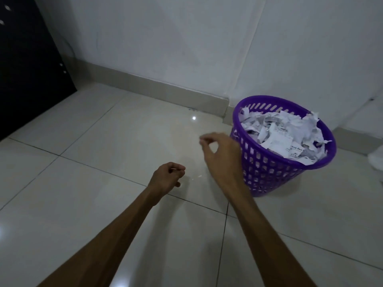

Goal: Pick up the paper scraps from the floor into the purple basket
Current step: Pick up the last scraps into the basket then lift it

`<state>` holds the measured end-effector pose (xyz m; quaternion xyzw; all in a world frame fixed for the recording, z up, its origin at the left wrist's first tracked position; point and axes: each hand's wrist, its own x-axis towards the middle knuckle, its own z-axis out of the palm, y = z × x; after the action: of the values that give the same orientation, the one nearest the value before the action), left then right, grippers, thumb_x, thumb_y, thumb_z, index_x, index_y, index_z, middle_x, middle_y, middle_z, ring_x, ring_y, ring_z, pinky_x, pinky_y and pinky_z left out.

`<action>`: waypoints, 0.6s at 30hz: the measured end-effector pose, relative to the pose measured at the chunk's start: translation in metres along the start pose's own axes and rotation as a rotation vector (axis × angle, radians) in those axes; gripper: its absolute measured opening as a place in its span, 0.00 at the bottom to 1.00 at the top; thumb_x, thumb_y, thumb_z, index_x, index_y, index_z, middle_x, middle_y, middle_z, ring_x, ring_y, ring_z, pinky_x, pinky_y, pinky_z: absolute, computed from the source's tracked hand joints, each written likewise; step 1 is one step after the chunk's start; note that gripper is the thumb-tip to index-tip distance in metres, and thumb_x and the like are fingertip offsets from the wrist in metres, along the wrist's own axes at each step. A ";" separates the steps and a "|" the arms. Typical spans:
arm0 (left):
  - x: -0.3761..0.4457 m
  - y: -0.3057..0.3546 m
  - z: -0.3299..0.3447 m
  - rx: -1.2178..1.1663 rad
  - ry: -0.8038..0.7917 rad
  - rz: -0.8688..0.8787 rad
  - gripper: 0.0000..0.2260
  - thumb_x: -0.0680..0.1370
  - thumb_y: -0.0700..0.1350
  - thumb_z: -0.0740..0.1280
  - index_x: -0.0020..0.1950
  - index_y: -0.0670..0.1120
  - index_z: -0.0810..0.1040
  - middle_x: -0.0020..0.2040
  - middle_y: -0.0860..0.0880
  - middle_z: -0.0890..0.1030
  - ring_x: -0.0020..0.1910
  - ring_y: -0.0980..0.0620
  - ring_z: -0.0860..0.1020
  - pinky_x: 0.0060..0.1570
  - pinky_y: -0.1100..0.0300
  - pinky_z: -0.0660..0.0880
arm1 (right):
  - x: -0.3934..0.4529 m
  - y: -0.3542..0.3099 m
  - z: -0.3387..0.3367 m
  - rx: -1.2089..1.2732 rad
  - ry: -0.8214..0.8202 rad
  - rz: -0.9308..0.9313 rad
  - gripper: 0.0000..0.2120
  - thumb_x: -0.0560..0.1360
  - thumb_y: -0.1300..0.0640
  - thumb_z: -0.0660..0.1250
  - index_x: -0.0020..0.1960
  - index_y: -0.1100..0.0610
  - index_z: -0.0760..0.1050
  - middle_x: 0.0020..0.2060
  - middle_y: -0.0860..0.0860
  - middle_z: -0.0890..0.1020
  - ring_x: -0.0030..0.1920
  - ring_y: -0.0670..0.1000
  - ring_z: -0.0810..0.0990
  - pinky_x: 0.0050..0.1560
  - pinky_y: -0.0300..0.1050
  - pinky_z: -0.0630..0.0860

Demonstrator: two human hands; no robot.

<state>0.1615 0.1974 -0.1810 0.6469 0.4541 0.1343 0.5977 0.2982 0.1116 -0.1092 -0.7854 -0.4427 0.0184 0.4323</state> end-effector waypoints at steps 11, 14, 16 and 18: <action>0.011 -0.076 0.005 0.594 -0.067 0.275 0.20 0.79 0.46 0.65 0.71 0.53 0.71 0.59 0.50 0.75 0.55 0.53 0.73 0.56 0.59 0.72 | -0.090 0.107 0.083 -0.243 -0.136 0.440 0.28 0.76 0.42 0.67 0.73 0.48 0.69 0.57 0.49 0.76 0.58 0.49 0.74 0.59 0.44 0.72; 0.016 -0.077 0.009 0.667 -0.046 0.325 0.21 0.80 0.49 0.63 0.73 0.55 0.68 0.59 0.50 0.74 0.58 0.52 0.72 0.54 0.58 0.73 | -0.085 0.108 0.089 -0.319 -0.146 0.367 0.26 0.78 0.43 0.65 0.74 0.49 0.68 0.58 0.51 0.75 0.56 0.50 0.74 0.57 0.42 0.71; 0.019 -0.078 0.011 0.722 -0.030 0.371 0.21 0.80 0.51 0.62 0.74 0.55 0.67 0.57 0.50 0.74 0.56 0.51 0.73 0.51 0.57 0.74 | -0.085 0.109 0.095 -0.381 -0.120 0.252 0.23 0.78 0.46 0.66 0.71 0.50 0.72 0.54 0.52 0.76 0.50 0.50 0.76 0.49 0.43 0.74; 0.022 -0.081 0.012 0.775 -0.016 0.431 0.21 0.80 0.52 0.61 0.74 0.55 0.68 0.55 0.49 0.74 0.53 0.51 0.74 0.46 0.59 0.73 | -0.087 0.113 0.099 -0.407 -0.112 0.155 0.20 0.78 0.49 0.67 0.69 0.51 0.75 0.49 0.52 0.77 0.46 0.50 0.76 0.44 0.44 0.76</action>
<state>0.1470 0.1957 -0.2647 0.9041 0.3212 0.0709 0.2728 0.2813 0.0885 -0.2807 -0.8857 -0.3990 0.0053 0.2371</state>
